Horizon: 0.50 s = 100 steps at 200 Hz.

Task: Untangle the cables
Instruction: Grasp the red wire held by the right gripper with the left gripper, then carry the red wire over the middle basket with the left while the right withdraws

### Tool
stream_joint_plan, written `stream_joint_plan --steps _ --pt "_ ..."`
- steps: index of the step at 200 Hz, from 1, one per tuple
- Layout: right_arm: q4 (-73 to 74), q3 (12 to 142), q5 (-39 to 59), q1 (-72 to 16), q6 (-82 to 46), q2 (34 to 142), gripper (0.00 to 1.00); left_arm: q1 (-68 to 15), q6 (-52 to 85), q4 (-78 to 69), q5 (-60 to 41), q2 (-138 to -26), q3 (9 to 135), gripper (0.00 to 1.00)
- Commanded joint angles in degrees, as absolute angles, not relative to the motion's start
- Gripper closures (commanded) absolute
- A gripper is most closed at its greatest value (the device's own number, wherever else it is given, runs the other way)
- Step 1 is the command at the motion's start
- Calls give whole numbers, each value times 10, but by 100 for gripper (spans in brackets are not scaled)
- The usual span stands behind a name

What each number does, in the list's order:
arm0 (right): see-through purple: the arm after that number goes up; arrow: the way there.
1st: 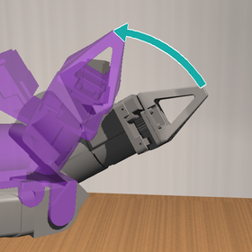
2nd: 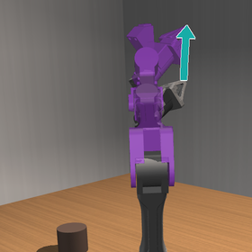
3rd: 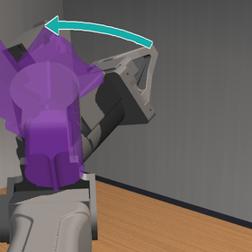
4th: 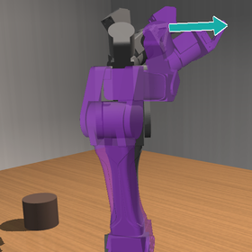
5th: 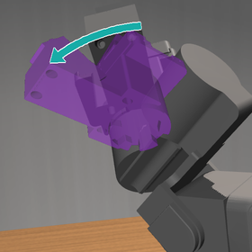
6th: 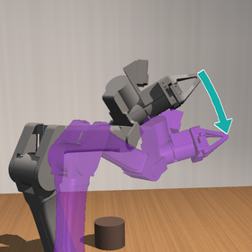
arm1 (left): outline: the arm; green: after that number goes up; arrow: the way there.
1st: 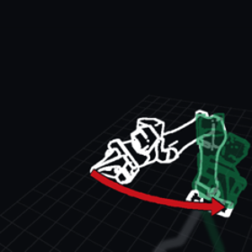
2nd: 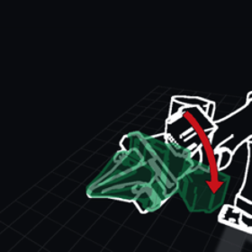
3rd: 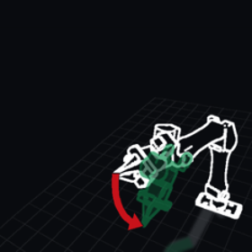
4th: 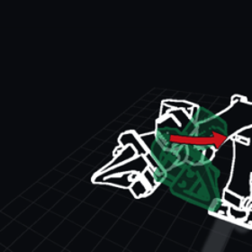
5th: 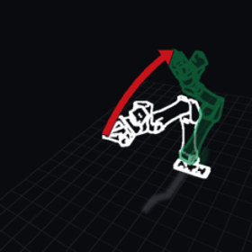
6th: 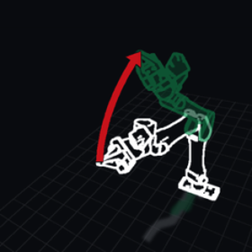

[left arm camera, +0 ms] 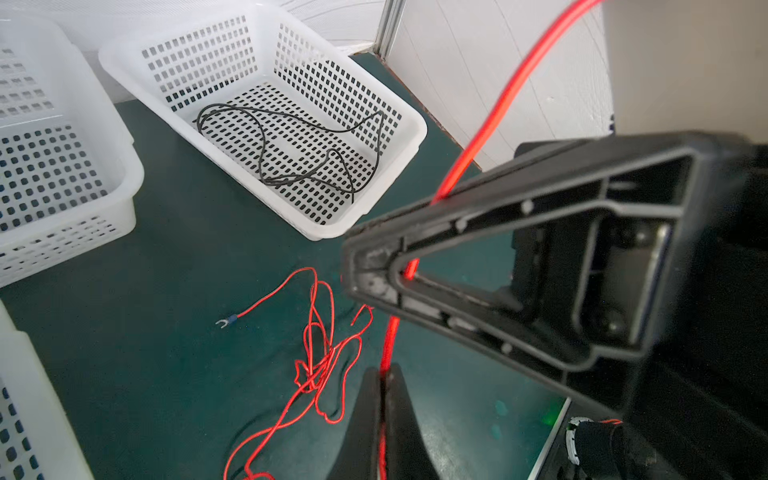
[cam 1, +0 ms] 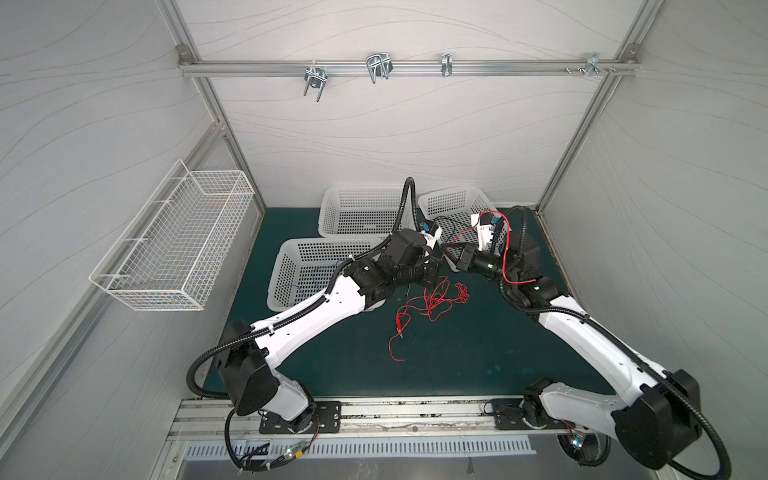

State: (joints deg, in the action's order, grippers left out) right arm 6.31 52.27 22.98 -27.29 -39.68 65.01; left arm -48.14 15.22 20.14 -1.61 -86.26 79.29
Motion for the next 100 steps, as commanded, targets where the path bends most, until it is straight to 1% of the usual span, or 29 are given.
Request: stream_joint_plan --steps 1,42,49,67,77,83,100 --pt "58 512 228 -257 -408 616 95 -476 118 216 33 -881 846 100" --pt "36 509 219 -238 -394 591 81 -474 61 260 69 -920 918 100" --pt "28 510 216 -236 -389 588 73 -473 53 264 76 -926 927 100" --pt "10 511 205 -232 -376 576 61 -464 40 275 81 -942 951 100" --pt "-4 512 195 -230 -369 569 48 -456 30 279 84 -950 962 100" --pt "-14 512 188 -229 -362 565 42 -451 22 281 90 -953 969 100" --pt "-46 509 169 -230 -345 554 30 -435 -5 281 114 -963 985 100"
